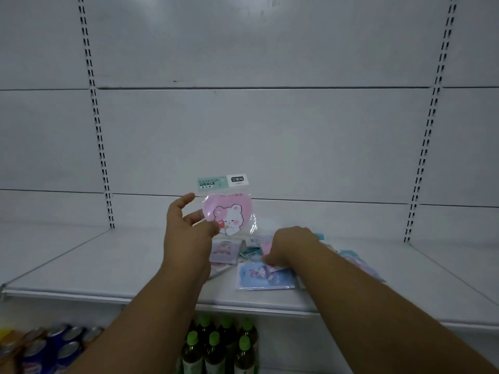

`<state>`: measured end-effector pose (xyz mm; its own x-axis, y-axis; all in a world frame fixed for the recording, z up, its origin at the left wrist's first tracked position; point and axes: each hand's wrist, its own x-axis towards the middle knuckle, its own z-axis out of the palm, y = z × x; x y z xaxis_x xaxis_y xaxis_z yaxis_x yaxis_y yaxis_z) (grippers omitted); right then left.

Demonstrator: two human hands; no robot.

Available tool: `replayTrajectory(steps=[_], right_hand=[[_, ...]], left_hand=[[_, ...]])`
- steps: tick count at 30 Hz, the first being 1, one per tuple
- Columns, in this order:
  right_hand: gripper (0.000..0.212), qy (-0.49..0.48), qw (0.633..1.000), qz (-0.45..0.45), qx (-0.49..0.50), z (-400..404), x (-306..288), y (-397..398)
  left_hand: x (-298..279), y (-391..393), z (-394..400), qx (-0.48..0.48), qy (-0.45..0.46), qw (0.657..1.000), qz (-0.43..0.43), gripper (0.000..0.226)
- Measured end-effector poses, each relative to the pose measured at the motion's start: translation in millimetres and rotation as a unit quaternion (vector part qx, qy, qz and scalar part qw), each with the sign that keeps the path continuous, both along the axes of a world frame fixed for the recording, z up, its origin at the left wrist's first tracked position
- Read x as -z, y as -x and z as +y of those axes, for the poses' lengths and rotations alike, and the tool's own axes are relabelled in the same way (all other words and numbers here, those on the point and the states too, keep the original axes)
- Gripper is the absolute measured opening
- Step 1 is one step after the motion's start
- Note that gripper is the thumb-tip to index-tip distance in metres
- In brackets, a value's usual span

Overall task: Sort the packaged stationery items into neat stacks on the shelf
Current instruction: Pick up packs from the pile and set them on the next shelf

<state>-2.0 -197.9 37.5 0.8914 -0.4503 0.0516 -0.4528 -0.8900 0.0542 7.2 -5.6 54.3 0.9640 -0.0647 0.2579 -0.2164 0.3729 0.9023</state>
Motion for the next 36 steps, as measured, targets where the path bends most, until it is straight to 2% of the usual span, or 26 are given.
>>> replayTrajectory(steps=[3, 4, 5, 7, 9, 12, 20, 26, 31, 36], right_hand=[[0.059, -0.05, 0.999, -0.004, 0.013, 11, -5, -4], [0.053, -0.071, 0.997, -0.019, 0.006, 15, -8, -3], [0.043, -0.112, 0.991, -0.072, 0.003, 18, -11, -1], [0.022, -0.185, 0.96, -0.21, 0.007, 17, -12, 5], [0.016, -0.229, 0.91, -0.346, 0.002, 14, -13, 15], [0.014, -0.291, 0.843, -0.451, 0.022, 5, -15, 42], [0.008, -0.315, 0.775, -0.543, 0.072, -63, -28, 150], [0.005, -0.296, 0.766, -0.561, 0.105, -144, -24, 270], [0.013, -0.281, 0.769, -0.561, 0.118, -222, -23, 374], [0.008, -0.306, 0.756, -0.57, 0.106, -295, -25, 434]], left_hand=[[-8, 1, 15, 0.034, 0.009, 0.999, 0.008, 0.057], [-10, 2, 19, 0.05, 0.02, 0.999, 0.009, 0.053], [-12, 2, 22, 0.069, 0.034, 0.997, 0.01, 0.049], [-14, 1, 26, 0.105, 0.063, 0.992, 0.012, 0.041], [-12, 0, 28, 0.137, 0.081, 0.987, 0.005, 0.036], [-2, 2, 15, 0.164, 0.081, 0.983, 0.009, 0.032], [0, 65, -70, 0.257, 0.083, 0.963, 0.006, 0.033], [7, 149, -169, 0.303, 0.079, 0.95, 0.025, 0.038], [15, 226, -261, 0.31, 0.077, 0.947, 0.033, 0.041], [19, 266, -342, 0.278, 0.015, 0.96, 0.038, 0.035]])
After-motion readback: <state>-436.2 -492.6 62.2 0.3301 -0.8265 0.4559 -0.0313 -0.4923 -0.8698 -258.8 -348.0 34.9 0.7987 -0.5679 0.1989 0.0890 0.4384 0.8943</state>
